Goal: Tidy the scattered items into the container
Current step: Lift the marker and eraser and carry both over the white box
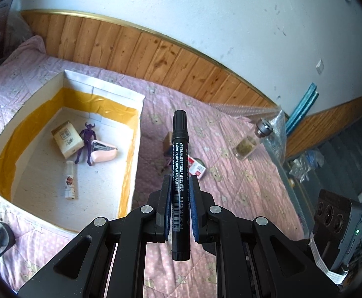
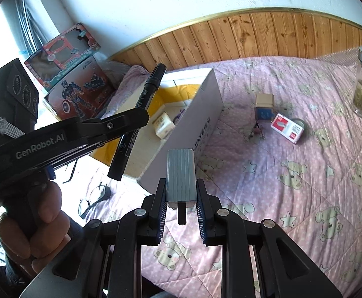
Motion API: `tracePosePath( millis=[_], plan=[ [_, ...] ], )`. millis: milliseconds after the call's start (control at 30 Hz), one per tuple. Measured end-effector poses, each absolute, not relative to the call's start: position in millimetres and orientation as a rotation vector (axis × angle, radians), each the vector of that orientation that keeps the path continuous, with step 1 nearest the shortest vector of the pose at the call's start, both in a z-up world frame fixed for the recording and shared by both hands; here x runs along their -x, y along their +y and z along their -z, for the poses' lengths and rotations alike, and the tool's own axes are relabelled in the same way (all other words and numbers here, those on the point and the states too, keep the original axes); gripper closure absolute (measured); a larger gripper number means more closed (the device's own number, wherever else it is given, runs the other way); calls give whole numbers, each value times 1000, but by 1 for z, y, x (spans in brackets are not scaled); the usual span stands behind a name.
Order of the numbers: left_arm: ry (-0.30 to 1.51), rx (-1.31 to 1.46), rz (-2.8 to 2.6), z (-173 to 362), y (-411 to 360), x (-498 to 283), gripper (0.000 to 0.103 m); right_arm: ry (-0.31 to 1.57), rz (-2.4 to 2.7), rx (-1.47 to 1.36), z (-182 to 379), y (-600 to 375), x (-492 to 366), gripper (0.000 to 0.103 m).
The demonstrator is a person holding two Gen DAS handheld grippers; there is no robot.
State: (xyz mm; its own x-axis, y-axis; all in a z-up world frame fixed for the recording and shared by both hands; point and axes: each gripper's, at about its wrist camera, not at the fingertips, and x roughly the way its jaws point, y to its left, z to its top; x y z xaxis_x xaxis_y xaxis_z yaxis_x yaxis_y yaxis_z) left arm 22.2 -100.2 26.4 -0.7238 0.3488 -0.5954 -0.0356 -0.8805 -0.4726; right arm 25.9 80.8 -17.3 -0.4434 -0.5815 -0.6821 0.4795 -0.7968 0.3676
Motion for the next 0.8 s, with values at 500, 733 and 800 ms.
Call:
tracePosePath(
  millis=[500, 733, 800],
  plan=[
    [-777, 1003, -2714, -34, -147, -25, 89, -121, 2208, -1035, -12, 52, -25, 80],
    [-821, 996, -2728, -36, -162, -28, 89, -102, 2191, -1013, -18, 36, -21, 80],
    [-834, 996, -2733, -35, -167, -28, 89, -97, 2187, -1009, -20, 32, -20, 80]
  ],
)
